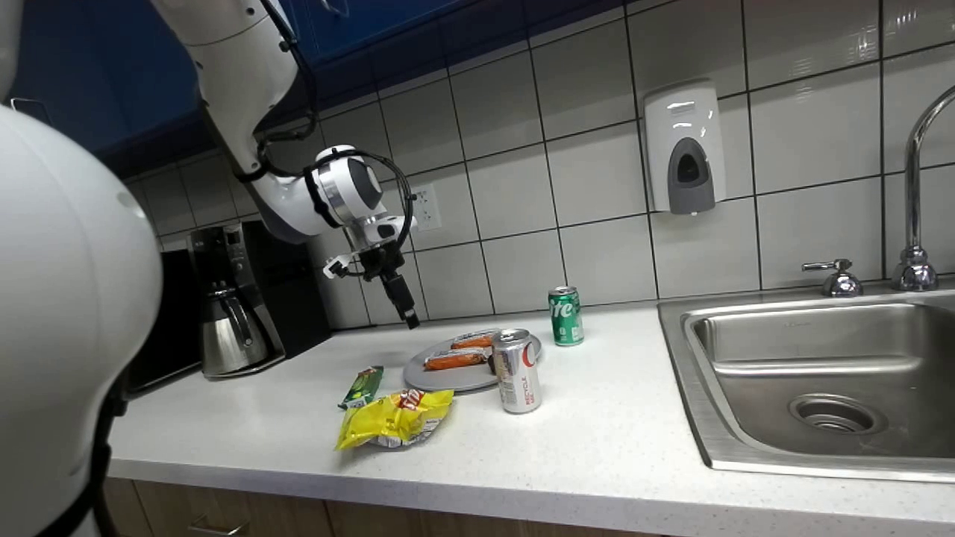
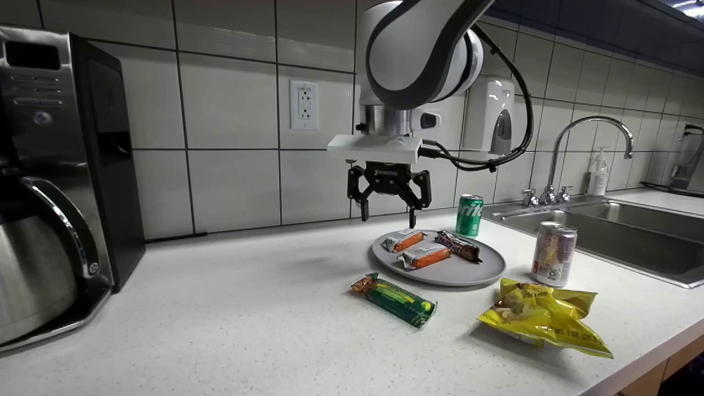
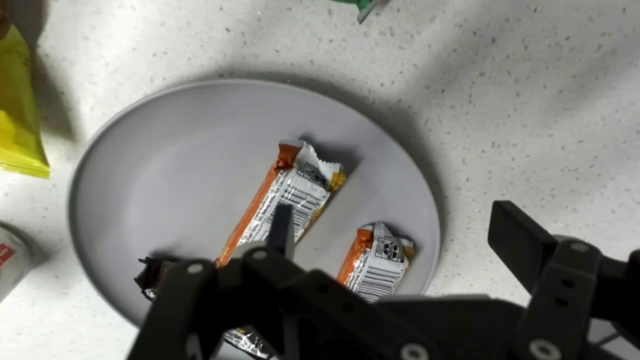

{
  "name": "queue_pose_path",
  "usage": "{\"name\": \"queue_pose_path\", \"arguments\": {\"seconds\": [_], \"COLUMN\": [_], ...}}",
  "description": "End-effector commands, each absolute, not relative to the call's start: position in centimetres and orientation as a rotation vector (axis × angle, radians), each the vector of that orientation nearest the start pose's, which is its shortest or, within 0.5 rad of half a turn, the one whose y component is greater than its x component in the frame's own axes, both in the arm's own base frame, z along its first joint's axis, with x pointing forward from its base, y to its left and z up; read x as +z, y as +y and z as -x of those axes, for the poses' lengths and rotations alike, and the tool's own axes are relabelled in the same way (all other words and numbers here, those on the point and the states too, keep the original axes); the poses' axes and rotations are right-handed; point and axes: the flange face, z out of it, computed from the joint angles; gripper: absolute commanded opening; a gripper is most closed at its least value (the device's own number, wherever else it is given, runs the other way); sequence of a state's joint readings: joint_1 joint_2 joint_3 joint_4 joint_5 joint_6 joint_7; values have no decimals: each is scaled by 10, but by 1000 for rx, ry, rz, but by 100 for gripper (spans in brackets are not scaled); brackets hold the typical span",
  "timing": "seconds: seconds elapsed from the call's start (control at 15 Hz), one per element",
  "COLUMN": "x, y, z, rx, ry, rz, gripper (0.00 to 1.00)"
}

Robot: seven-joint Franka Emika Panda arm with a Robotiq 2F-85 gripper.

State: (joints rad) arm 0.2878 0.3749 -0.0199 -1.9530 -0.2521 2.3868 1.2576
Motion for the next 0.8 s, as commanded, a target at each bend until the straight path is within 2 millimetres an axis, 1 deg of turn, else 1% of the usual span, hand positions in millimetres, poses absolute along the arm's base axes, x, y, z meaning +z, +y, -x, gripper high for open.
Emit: {"name": "queue_pose_path", "arguments": {"seconds": [0.0,0.2,0.4,0.53,0.73], "x": [310,314,315,313,307], "y": [155,149,147,149,157], "z": [-575,-560,-548,-541,-534], "rx": [-208,-135,-97,-87,-58], "ry": [1024,842,658,556,458], "rz": [3010,3041,3081,3109,3133], "gripper": [100,100,100,100,100]}}
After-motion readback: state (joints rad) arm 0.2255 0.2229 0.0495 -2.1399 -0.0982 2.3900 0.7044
